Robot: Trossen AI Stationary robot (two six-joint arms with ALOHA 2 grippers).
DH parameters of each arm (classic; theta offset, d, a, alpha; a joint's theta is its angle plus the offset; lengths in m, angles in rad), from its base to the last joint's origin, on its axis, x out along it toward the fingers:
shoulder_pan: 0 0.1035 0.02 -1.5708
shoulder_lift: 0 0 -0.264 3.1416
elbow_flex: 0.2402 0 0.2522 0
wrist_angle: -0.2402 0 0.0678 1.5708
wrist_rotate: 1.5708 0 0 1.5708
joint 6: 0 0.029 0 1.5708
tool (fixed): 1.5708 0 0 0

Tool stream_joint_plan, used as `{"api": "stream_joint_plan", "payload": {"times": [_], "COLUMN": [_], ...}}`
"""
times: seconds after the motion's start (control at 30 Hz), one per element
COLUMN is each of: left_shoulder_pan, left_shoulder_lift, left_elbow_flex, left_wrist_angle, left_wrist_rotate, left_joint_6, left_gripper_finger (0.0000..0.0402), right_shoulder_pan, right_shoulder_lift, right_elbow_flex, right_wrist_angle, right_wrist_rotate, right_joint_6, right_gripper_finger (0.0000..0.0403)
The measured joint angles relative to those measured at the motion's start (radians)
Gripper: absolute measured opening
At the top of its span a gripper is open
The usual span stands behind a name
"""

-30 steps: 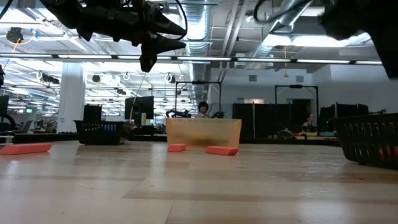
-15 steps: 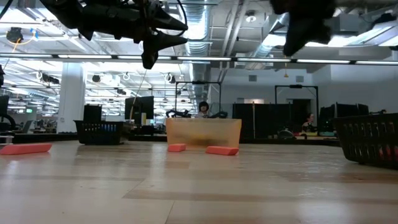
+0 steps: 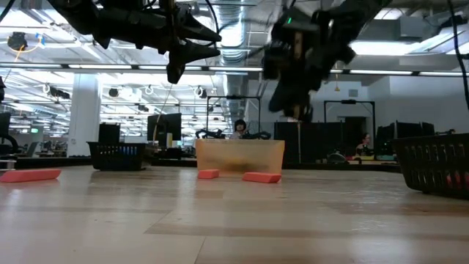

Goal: Pick & Place School Supplies
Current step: Put the orange eraser into the bottom black bin

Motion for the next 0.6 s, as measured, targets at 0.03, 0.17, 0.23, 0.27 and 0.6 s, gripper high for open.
{"api": "stream_joint_plan", "payload": {"times": [0.03, 0.17, 0.23, 0.27, 0.6], "left_shoulder_pan": [0.005, 0.043, 0.079, 0.098, 0.216], "left_shoulder_lift": [0.000, -0.010, -0.021, -0.046, -0.422], "left_elbow_flex": [0.000, -0.001, -0.002, -0.008, -0.007], "left_wrist_angle": [-0.022, -0.196, -0.254, -0.270, -0.335], "left_wrist_rotate": [-0.001, -0.002, 0.006, 0.026, 0.096], "left_joint_6": [0.000, 0.000, 0.001, 0.005, 0.080], "left_gripper_finger": [0.0117, 0.0117, 0.0117, 0.0117, 0.0117], "right_shoulder_pan": [-0.007, -0.010, -0.010, -0.010, -0.010], "right_shoulder_lift": [0.016, 0.060, 0.060, 0.059, 0.061], "right_elbow_flex": [-0.007, -0.028, -0.037, -0.042, -0.064], "right_wrist_angle": [0.014, 0.011, 0.038, 0.062, 0.175], "right_wrist_rotate": [-0.023, -0.079, -0.092, -0.094, -0.089], "right_joint_6": [0.000, -0.016, -0.016, -0.015, 0.047], "right_gripper_finger": [0.0000, 0.0000, 0.0000, 0.0000, 0.0000]}}
